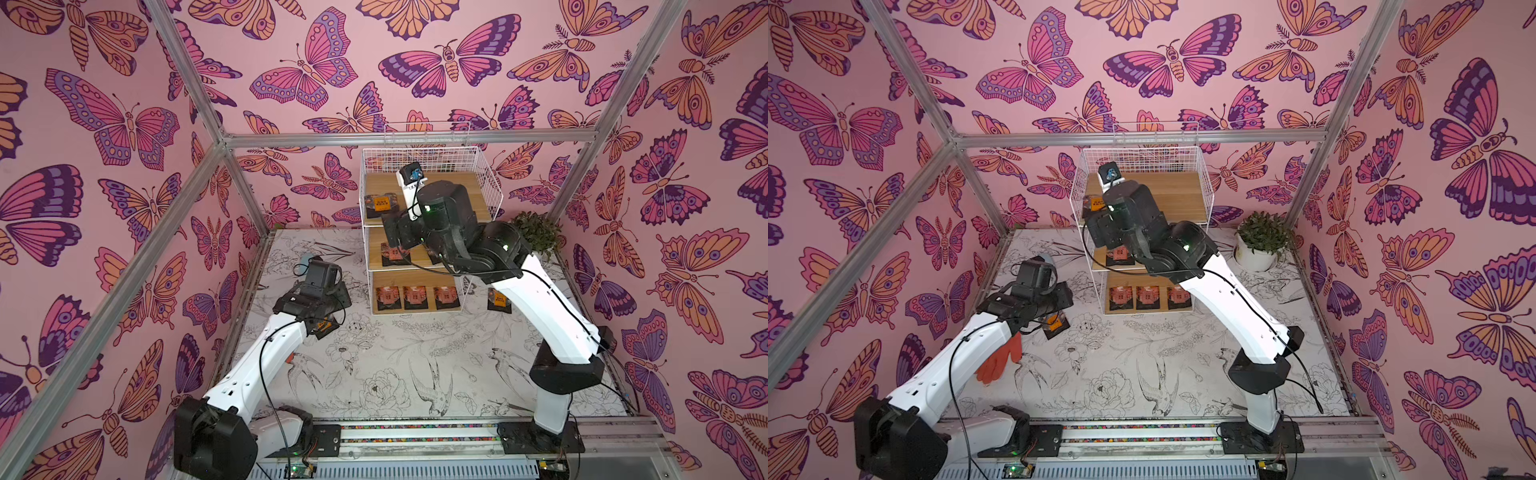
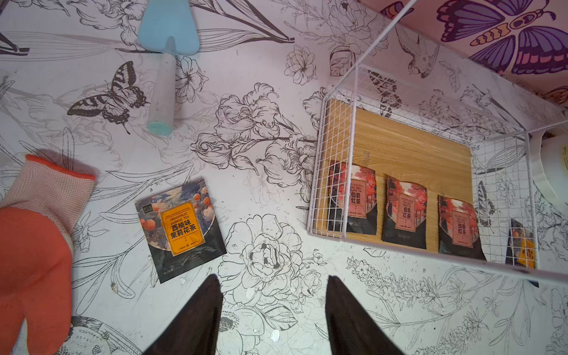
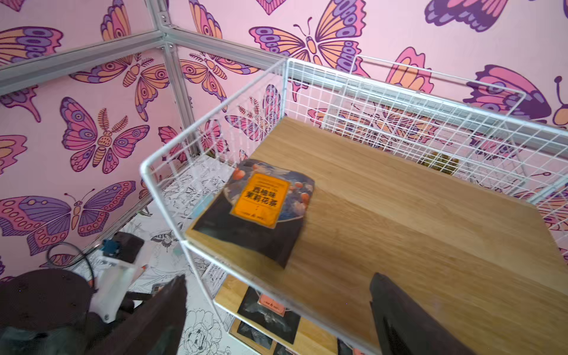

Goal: Remove the tea bags from the shelf
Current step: Pick up the tea bag from the shelf.

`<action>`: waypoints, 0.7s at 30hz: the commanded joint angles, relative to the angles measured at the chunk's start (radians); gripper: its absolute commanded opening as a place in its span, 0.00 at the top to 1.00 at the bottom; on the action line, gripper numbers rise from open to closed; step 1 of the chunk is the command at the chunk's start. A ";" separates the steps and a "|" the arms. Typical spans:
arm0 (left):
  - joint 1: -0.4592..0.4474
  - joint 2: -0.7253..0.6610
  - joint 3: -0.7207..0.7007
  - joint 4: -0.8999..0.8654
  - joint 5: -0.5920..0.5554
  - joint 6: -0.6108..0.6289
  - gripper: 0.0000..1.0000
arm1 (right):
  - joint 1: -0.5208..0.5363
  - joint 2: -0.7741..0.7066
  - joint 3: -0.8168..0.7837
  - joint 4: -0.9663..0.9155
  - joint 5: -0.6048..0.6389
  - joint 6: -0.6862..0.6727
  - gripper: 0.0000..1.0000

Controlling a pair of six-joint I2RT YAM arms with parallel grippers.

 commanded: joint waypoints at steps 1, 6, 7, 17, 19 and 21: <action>0.013 -0.023 -0.016 0.014 0.002 0.012 0.42 | -0.038 0.019 0.026 -0.030 -0.077 0.020 0.04; 0.020 -0.014 -0.016 0.017 0.007 0.014 0.42 | -0.074 0.034 0.022 -0.027 -0.167 0.039 0.03; 0.019 -0.011 -0.015 0.017 0.008 0.017 0.42 | -0.078 0.036 0.018 -0.026 -0.187 0.041 0.03; 0.021 -0.006 -0.004 0.017 -0.001 0.021 0.42 | -0.084 0.075 0.014 0.005 -0.258 0.046 0.03; 0.021 -0.003 -0.004 0.017 -0.005 0.021 0.43 | -0.087 0.081 0.012 0.015 -0.264 0.056 0.03; 0.021 0.000 -0.004 0.017 -0.004 0.021 0.43 | -0.091 0.081 -0.001 0.035 -0.268 0.070 0.03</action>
